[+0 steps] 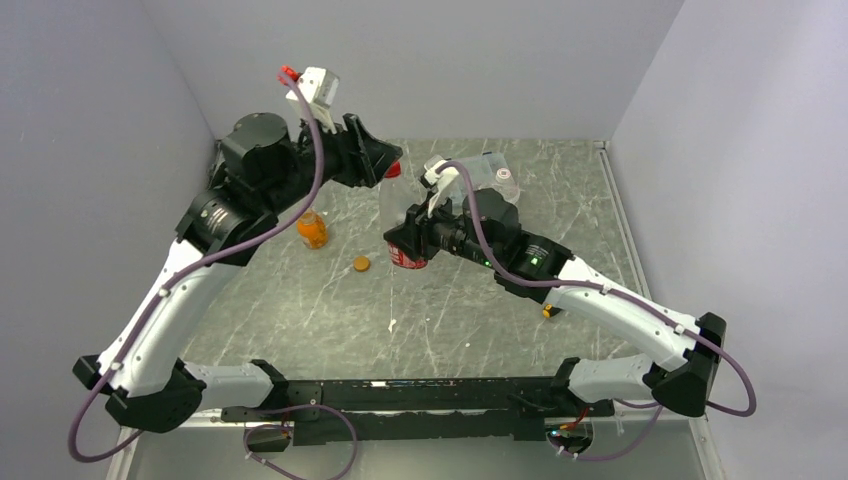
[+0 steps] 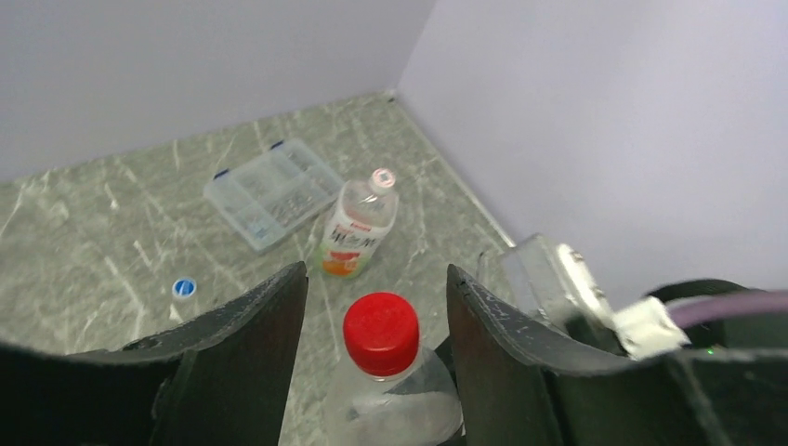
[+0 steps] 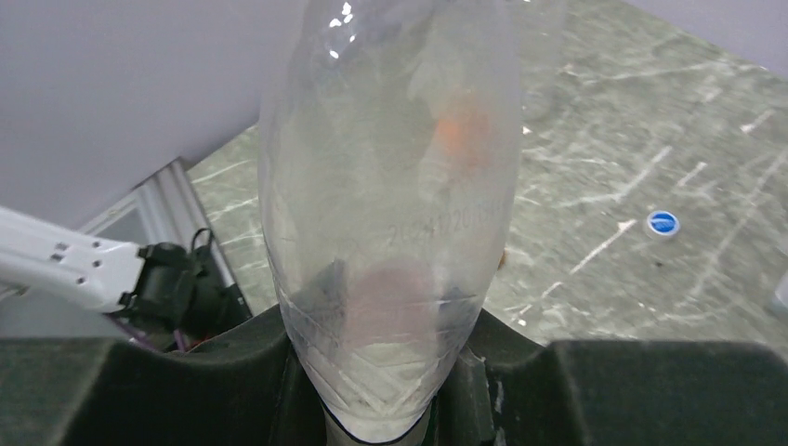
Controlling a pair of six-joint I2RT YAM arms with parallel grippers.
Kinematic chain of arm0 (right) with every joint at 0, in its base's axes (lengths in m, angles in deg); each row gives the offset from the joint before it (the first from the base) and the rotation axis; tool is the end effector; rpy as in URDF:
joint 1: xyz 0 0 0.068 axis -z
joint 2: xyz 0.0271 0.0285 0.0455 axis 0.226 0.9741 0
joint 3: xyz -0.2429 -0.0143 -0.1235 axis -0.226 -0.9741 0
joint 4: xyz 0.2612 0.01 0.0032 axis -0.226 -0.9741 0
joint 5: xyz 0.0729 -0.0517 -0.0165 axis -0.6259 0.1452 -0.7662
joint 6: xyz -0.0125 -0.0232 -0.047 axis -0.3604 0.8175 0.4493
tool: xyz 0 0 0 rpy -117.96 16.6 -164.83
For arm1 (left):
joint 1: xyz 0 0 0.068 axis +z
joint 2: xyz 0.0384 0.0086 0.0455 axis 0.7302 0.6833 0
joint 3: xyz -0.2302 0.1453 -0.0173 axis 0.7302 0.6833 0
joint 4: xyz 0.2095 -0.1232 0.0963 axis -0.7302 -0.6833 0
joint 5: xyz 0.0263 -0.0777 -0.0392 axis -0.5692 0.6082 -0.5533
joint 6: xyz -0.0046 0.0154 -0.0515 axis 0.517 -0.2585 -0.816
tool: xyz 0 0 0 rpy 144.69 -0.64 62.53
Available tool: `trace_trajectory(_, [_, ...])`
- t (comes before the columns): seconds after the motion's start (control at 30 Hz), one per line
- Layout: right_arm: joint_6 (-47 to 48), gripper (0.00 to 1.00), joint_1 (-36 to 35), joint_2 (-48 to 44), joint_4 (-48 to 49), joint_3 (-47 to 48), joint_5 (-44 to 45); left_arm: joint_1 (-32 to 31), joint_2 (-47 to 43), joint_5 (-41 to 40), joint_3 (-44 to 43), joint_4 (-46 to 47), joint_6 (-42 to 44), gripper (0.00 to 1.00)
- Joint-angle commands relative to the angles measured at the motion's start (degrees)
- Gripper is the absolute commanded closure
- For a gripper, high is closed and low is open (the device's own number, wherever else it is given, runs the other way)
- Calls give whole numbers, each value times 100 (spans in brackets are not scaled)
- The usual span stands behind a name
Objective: Screw on the bottle caps
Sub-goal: Screw the bottle cap onto the plastic bottle.
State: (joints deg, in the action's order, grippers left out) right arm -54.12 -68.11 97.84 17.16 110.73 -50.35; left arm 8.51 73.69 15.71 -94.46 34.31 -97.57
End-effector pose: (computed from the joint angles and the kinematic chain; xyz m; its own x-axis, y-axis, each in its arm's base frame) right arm 0.1594 0.2331 0.4021 -0.3006 -0.0177 -0.9536 -0.8153 0.5236 0.2472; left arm 0.1730 -0.1403 0.5316 -0.2838 -0.2782 -0.9176 0.6135 0.6828 -0.3968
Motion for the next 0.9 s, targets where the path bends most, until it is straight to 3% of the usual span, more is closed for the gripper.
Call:
trace_trajectory(0.0, [94,81,-108,77,106,360,1028,-18,210,-615,-289,-337,-91,40])
trace_trajectory(0.33, [141,82,-138,278,101,416,1199,-19,392,-631,-66,-340,-199,46])
trace_trajectory(0.5, [123,82,-138,284,151,381,1275,-19,400,-579,-18,-367,-278,41])
trace_trajectory(0.87, [165,82,-138,360,60,468,1244,-19,476,-535,42,-359,-376,47])
